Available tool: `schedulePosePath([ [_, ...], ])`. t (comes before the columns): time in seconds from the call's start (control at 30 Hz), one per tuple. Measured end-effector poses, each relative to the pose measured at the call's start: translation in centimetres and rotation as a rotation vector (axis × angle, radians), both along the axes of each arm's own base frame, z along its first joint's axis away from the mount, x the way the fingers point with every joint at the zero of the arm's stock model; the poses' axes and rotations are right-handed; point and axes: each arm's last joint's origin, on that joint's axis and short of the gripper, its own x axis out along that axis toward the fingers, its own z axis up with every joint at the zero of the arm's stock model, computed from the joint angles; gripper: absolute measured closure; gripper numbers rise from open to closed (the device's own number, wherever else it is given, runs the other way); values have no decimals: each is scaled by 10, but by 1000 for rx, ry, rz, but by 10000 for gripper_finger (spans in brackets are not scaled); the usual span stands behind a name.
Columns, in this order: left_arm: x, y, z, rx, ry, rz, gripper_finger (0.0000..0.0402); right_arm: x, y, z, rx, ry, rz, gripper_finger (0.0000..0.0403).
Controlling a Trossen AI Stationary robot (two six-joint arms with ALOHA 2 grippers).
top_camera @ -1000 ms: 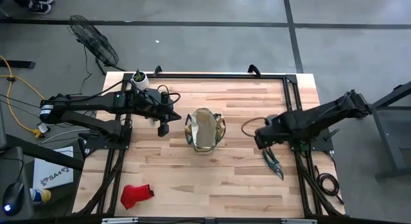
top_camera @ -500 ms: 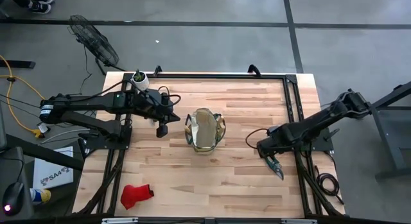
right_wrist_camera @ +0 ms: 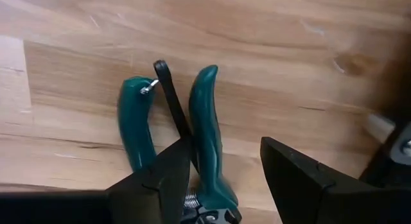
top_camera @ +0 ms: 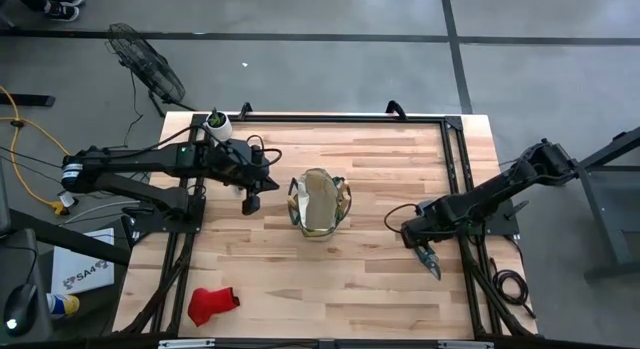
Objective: Pick & Place Garden tools in Gardening bag
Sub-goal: Put the right shear scissors into the gardening bag
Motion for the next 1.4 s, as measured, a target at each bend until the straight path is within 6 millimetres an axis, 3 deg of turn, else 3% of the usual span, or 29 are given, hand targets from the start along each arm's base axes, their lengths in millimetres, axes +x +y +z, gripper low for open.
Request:
schedulePosePath([
  [0.4, -31, -1, 24, 40, -137, 38, 401, -3, -1, -9, 21, -22, 7, 232],
  [0.83, -28, -4, 27, -18, -183, -43, 401, 1, 0, -9, 1, -64, 11, 364],
  [1.0, -28, -4, 28, -18, -189, -43, 401, 3, 0, -8, -9, -92, 28, 366],
  [1.13, -27, -4, 29, -24, -207, -43, 401, 13, 1, 5, -74, -175, 32, 366],
  [1.4, -22, -5, 43, -30, -360, -87, 401, 25, 1, 54, -162, -323, 79, 366],
])
